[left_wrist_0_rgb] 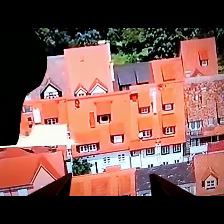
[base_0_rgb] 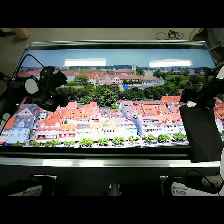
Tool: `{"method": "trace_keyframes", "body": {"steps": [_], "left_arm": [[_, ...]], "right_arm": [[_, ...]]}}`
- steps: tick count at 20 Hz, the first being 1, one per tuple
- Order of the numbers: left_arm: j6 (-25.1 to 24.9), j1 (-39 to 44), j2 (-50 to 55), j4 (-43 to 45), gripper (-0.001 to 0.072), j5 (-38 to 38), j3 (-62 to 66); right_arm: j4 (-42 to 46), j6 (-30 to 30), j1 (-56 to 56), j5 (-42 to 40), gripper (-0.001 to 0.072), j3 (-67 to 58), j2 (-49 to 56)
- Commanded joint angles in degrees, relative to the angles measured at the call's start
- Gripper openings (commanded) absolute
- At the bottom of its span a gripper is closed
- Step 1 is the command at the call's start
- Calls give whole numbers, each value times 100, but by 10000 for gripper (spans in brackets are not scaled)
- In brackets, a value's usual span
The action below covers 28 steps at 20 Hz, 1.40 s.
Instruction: Fold the shirts.
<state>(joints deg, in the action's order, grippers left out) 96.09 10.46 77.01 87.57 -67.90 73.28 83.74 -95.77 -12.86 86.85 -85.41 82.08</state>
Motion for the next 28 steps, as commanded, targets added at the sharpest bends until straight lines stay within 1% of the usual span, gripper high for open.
{"method": "trace_keyframes", "body": {"steps": [1, 13, 14, 15, 18, 20, 21, 22, 23, 24, 25, 26, 28], "left_arm": [[-2, -2, 4, 2, 571, 2, -2], [0, -2, 4, 2, 572, 2, -2], [17, -2, 4, -15, 572, 48, -2], [26, 0, 20, -55, 571, 304, -2], [105, 0, 116, -131, 572, 1314, -2], [4, -59, 177, 42, 698, 1644, 48], [317, -212, 302, 372, 698, 1373, 238], [529, -505, 490, 728, 703, 743, 560], [699, -879, 667, 946, 704, 179, 852], [885, -1349, 798, 966, 703, -190, 1060], [1154, -1814, 826, 861, 704, -260, 1067], [1499, -2223, 826, 636, 704, -162, 955], [1650, -2704, 826, 39, 703, 289, 581]], "right_arm": [[-2, -2, -2, 0, 628, 0, 4], [-2, -2, -2, -46, 628, 2, 4], [-11, -35, -2, -398, 628, 0, 4], [-17, -48, -2, -826, 628, 2, 4], [-105, -153, -2, -1759, 628, 0, 4], [-153, -308, -2, -2015, 628, 0, 4], [-175, -328, -2, -2020, 628, 0, 4], [-186, -326, -2, -2017, 628, 2, 4], [-188, -323, -2, -2002, 629, 0, 4], [-199, -326, -2, -1952, 628, 2, 4], [-232, -326, -2, -1943, 628, 2, 4], [-258, -326, -2, -1923, 628, 2, 4], [-310, -326, -2, -1821, 628, 2, 4]]}}
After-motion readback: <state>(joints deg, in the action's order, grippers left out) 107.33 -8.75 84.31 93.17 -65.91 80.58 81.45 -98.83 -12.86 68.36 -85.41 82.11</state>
